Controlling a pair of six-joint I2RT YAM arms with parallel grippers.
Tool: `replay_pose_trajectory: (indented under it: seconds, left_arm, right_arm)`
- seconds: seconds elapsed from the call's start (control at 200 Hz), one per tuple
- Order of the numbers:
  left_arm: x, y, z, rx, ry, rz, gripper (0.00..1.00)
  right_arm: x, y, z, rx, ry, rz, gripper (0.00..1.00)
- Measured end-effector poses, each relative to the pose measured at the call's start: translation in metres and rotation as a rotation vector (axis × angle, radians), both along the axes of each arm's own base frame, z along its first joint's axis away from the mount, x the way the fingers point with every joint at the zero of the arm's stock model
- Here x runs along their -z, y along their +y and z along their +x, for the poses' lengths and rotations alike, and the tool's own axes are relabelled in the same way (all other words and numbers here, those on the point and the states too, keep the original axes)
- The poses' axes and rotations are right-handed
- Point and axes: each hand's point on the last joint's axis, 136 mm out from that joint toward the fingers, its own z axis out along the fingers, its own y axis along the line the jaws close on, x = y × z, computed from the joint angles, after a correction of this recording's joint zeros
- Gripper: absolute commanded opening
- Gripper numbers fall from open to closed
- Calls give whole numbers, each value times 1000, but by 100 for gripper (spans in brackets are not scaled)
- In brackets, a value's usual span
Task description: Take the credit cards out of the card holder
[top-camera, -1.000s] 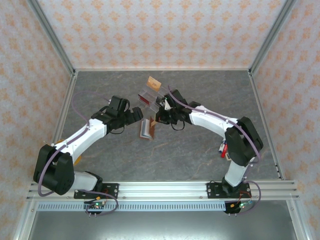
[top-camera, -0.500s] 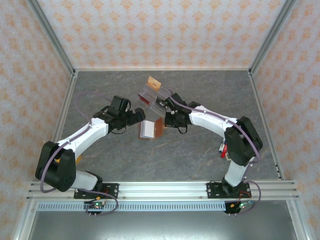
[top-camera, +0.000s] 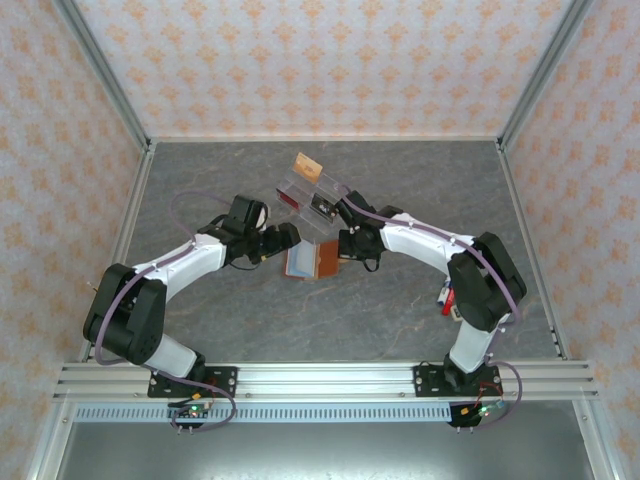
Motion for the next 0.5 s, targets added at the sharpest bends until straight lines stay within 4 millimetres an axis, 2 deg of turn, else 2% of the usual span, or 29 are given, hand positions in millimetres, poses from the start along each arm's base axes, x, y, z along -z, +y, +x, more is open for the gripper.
replay_pose_trajectory:
  seconds: [0.225, 0.5]
  left_arm:
    - [-4, -13, 1, 37, -7, -71, 74]
    - [26, -26, -9, 91, 107, -116, 71]
  right_arm:
    - [3, -1, 0, 2, 3, -11, 5]
    - [7, -2, 0, 3, 11, -17, 5]
